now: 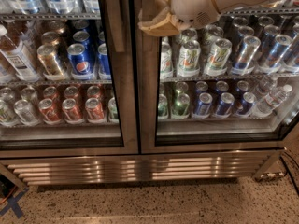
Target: Open right fridge door
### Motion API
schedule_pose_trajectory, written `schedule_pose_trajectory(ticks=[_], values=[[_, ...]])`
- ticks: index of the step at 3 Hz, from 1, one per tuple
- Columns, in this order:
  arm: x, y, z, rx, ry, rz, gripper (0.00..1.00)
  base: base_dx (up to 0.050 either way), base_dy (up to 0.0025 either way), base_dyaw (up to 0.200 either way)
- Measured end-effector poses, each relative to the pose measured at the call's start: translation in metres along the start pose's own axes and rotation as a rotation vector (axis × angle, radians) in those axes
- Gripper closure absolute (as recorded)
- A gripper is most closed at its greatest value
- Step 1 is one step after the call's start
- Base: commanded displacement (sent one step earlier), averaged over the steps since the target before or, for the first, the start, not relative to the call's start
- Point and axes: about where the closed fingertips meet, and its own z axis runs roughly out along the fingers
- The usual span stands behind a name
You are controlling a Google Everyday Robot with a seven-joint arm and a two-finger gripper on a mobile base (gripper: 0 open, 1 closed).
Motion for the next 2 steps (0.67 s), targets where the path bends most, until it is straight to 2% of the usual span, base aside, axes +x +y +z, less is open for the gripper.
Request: schedule_pose_trajectory(ticks=[2], values=[[0.0010, -0.0007, -0.0003, -0.005, 0.011, -0.003, 1.00, 0.000, 0.00000, 0.000]])
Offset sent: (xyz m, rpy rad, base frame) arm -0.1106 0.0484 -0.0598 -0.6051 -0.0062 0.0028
